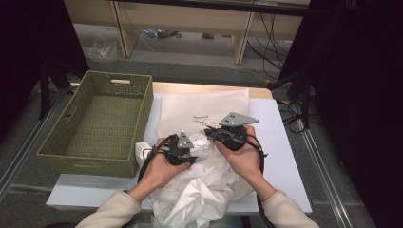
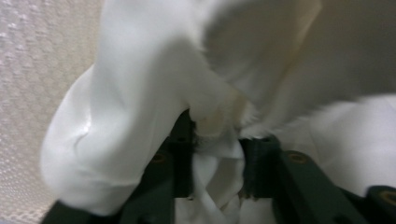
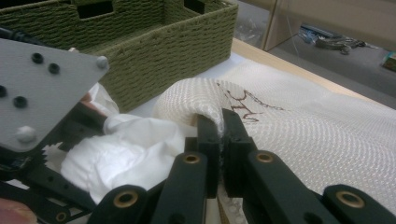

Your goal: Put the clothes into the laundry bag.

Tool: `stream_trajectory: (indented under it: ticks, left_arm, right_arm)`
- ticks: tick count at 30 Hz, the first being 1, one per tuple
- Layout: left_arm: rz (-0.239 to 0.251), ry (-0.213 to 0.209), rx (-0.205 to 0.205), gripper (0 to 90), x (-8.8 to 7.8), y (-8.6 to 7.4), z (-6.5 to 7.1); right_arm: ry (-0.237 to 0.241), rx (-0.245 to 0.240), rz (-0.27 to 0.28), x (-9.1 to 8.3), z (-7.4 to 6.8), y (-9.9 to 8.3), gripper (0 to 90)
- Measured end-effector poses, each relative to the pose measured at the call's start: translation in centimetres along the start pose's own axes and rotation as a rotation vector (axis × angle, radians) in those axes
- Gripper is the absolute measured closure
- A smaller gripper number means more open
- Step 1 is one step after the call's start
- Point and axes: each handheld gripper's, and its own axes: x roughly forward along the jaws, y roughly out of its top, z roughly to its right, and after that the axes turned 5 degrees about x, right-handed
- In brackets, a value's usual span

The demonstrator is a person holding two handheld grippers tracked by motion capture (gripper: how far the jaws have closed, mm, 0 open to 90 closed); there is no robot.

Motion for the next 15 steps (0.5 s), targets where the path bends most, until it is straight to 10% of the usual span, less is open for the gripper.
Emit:
stream_trajectory:
  ticks: [10,15]
  left_arm:
    - [0.111,-0.009,-0.001,81.2,-5.0,2.9,1.4]
    - [0.131,-0.034,0.017,81.3,-3.6,3.9,2.7]
  right_arm:
    - [-0.015,-0.034,0.001,0.0,0.6,0.0,88.8]
    - [-0.026,-0.013,0.003,-0.1,0.0,0.0,89.0]
